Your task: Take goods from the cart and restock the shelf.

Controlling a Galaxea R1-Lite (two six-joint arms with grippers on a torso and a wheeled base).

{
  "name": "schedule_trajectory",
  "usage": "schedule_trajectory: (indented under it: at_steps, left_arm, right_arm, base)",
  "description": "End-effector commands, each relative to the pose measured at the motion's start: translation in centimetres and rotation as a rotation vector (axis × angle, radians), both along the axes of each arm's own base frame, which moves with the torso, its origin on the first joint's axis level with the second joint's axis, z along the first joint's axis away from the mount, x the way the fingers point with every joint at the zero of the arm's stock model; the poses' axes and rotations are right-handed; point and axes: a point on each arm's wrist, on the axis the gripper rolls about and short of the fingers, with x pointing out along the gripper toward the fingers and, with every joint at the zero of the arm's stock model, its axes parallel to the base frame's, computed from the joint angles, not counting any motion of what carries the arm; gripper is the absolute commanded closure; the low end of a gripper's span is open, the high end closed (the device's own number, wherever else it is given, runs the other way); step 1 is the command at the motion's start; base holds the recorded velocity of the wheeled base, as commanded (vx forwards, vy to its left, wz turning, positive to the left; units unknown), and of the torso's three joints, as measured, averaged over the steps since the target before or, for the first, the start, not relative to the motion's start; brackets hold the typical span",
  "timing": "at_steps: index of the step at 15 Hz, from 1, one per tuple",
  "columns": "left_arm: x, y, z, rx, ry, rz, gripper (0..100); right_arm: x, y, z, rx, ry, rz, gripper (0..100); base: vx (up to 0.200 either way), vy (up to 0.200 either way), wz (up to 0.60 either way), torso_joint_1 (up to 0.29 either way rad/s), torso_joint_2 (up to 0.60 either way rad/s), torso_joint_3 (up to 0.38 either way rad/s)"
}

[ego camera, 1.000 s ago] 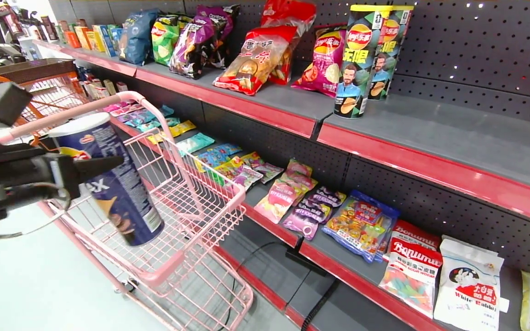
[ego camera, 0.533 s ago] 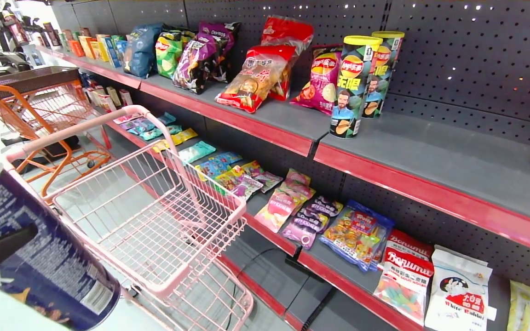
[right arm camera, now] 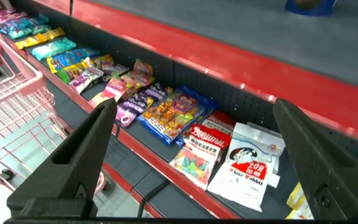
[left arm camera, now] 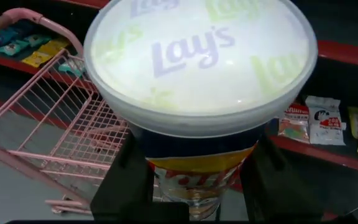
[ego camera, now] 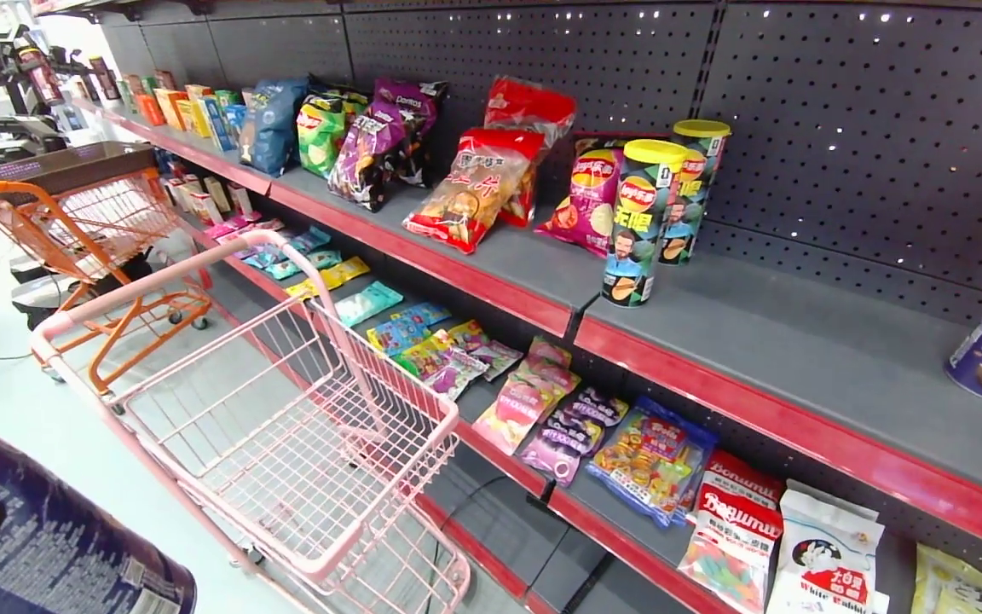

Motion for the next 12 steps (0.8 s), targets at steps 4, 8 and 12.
schedule_trajectory:
  at_steps: [4,8,12]
  left_arm:
    - [-0.49,0.02,-0.97,0.000,-0.005,0.006,100]
    - [-0.50,0.08,-0.98,0.005,-0.005,0.034,100]
    - [-0.26,0.38,-1.10,0.119,-0.023,0.157,100]
  right_arm:
    - [0.01,0.00,0.00,0.001,0.002,0.000,0]
    - [0.01,0.00,0.01,0.001,0.000,0.000,0]
    - [0.01,0.00,0.01,0.002,0.000,0.000,0]
  base:
    - [0.000,0.000,-0.45,0.086,-0.20,-0.113]
    - [0.000,0.000,-0.60,0.010,-0.01,-0.005]
    - [0.000,0.000,-0.60,-0.001,0.00,0.005]
